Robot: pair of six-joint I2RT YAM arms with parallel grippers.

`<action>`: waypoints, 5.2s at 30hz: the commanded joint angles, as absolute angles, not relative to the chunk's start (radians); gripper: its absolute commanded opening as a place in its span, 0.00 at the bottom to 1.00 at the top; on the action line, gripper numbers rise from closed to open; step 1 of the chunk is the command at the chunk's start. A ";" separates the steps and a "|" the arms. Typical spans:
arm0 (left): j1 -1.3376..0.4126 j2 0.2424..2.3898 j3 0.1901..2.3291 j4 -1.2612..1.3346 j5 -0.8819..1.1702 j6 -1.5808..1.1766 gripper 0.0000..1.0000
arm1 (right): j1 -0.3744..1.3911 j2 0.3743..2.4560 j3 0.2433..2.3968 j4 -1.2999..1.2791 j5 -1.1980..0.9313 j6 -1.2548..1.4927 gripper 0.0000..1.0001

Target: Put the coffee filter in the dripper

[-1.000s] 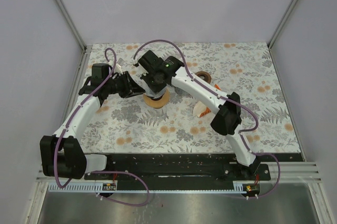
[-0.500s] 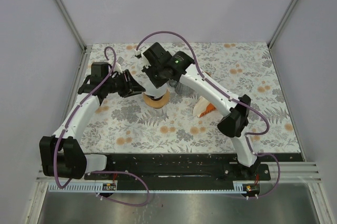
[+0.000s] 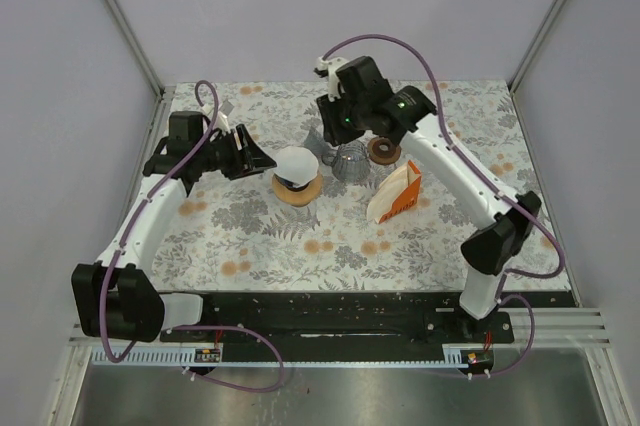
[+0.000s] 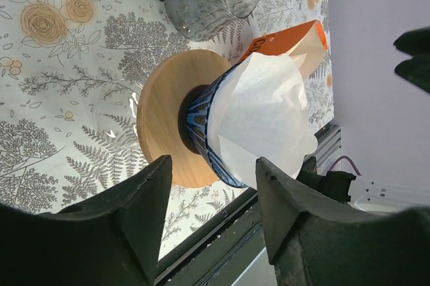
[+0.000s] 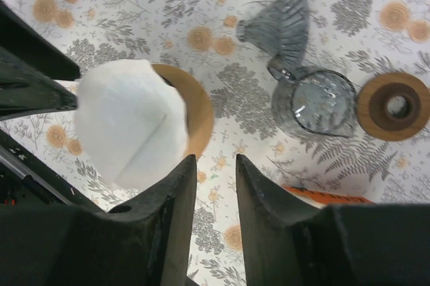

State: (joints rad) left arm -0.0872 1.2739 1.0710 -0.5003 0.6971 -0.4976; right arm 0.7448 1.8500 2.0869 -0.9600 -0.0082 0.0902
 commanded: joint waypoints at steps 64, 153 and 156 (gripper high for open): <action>0.271 1.172 1.219 -0.545 0.693 -0.408 0.78 | 0.824 2.195 1.520 0.106 -0.454 0.885 0.00; 0.348 1.181 1.319 -0.555 0.747 -0.318 0.79 | 0.894 2.489 1.853 0.359 -0.316 1.033 0.05; 0.348 1.177 1.310 -0.543 0.752 -0.328 0.79 | 0.894 2.389 1.760 0.344 -0.334 0.939 0.10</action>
